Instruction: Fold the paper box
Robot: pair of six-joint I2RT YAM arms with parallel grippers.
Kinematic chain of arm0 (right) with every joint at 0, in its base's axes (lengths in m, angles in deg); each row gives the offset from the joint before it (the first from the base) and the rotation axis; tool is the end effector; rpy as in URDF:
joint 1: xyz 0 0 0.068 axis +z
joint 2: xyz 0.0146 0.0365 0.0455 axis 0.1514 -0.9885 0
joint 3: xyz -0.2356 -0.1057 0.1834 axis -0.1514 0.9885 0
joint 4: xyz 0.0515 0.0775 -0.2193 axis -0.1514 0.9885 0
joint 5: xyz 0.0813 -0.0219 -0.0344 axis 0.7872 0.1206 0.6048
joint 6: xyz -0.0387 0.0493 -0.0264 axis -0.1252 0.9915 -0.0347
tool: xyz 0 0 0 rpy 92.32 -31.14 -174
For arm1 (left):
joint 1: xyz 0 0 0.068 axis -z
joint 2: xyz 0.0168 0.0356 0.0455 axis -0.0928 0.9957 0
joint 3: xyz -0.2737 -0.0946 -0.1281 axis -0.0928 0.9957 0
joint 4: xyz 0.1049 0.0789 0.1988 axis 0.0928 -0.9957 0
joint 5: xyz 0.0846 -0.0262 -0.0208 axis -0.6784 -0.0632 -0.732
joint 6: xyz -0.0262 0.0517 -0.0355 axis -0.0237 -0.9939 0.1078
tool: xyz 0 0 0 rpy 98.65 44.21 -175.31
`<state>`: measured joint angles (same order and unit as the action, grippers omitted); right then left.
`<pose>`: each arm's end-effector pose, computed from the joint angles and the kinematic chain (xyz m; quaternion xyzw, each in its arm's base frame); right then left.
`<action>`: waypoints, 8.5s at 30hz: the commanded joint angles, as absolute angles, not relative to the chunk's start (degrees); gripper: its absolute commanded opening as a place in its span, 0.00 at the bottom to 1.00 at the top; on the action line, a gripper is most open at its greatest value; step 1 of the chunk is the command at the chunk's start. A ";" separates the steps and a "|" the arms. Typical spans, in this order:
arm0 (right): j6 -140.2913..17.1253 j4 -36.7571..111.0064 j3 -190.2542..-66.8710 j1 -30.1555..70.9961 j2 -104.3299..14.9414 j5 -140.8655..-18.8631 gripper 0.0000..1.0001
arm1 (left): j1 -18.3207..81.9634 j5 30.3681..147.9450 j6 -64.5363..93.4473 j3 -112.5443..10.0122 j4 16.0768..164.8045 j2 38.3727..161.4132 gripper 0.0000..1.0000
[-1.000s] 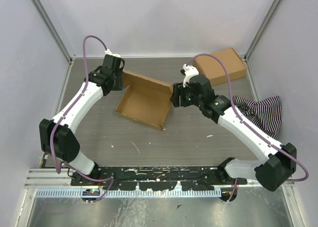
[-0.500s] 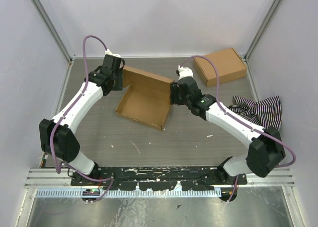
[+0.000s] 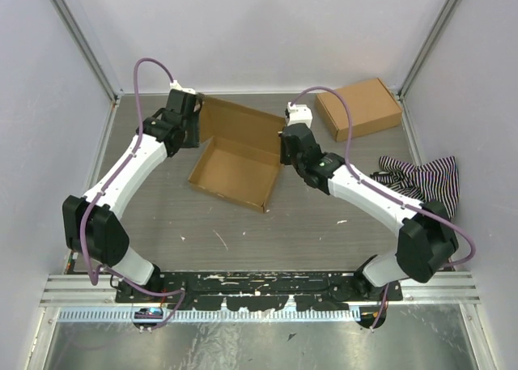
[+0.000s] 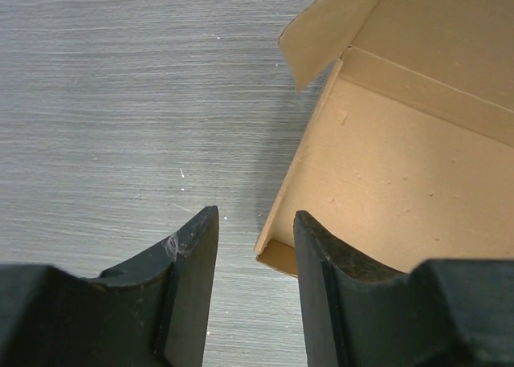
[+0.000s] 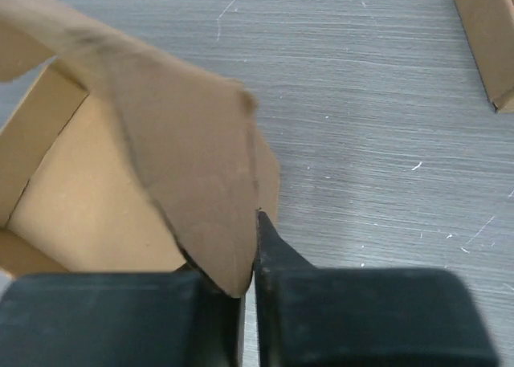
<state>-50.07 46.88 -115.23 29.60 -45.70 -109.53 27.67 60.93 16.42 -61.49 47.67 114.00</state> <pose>0.2580 0.1776 0.3392 -0.0537 0.8543 0.0866 0.5097 0.3099 -0.1072 0.3621 0.0083 0.9209 0.0446 0.3872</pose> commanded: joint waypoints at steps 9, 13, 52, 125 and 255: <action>-68.28 37.42 -122.07 29.81 -50.51 -123.06 0.01 | 27.79 58.65 16.72 -64.64 47.51 113.79 0.59; -75.68 33.01 -123.09 28.12 -52.42 -118.03 0.01 | 27.63 59.50 17.17 -66.14 48.64 114.62 0.64; -65.97 38.88 -134.67 11.99 -61.04 -85.14 0.03 | 25.88 64.72 17.31 -86.16 51.25 133.78 0.51; -54.12 35.98 -133.01 18.64 -68.21 -98.56 0.01 | 25.77 74.72 21.23 -71.74 62.97 130.33 0.14; -47.50 56.37 -129.90 18.77 -67.32 -88.31 0.89 | 24.64 80.45 25.07 -66.73 48.37 134.46 0.69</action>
